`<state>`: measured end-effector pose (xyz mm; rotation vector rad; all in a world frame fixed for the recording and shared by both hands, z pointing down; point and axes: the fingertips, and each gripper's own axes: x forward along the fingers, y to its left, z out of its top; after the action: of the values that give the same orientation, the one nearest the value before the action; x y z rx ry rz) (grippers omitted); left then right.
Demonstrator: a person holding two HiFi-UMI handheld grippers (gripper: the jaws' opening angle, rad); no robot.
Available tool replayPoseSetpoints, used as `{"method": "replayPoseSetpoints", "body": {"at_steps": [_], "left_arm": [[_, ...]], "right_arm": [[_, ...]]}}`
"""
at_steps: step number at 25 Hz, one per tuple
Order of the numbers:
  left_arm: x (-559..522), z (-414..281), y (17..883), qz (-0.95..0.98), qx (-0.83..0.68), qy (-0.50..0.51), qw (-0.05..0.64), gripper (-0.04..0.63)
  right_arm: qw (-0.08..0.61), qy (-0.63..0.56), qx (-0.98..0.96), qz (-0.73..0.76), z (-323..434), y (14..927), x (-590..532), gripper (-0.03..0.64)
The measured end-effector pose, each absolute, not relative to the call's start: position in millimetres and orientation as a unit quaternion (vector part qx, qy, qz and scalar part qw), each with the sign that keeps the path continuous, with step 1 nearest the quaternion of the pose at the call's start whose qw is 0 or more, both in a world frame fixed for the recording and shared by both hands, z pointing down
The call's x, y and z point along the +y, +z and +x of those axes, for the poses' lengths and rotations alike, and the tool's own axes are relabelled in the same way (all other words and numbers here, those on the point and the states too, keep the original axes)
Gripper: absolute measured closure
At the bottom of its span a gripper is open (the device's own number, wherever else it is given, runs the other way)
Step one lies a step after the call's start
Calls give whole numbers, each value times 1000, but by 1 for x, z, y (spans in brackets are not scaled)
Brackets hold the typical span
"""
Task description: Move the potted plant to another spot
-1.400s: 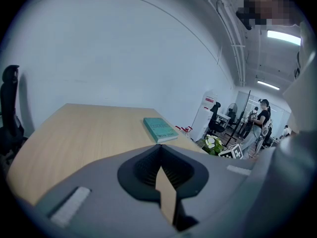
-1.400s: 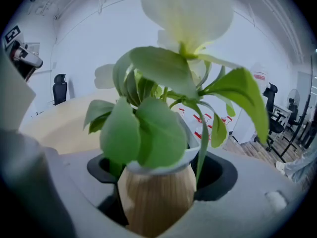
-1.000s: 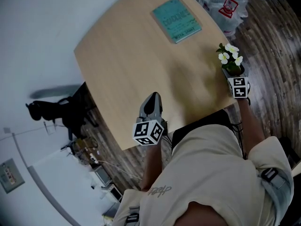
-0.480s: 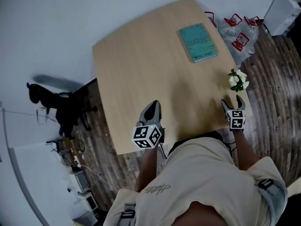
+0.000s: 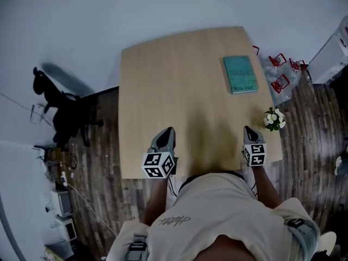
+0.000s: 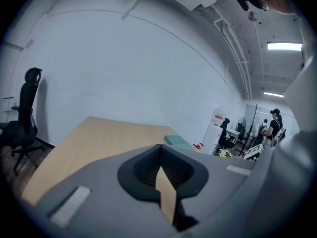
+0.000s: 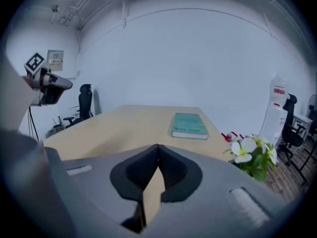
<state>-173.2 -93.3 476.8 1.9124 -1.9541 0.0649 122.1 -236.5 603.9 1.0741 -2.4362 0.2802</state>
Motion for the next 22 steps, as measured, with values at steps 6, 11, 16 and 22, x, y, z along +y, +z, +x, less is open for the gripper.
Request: {"method": "replayPoseSetpoints", "body": {"at_steps": [6,11,16,22], "left_arm": [[-84,-187,448,681,-710,-6,180,577],[-88,-190,400,691,-710,-34,132,577],[-89,-198,357,692,-714,-56,87,577],[-101,-197,321,702,-708,-61,47,577]], "right_arm": [[153,111,-932,308,58,529,-233,614],[104,79,-963,237,17,446,-227,615],[72,29,-976,202,-3,378,-220,615],[47,11,-982,181,-14,324,-211,615]]}}
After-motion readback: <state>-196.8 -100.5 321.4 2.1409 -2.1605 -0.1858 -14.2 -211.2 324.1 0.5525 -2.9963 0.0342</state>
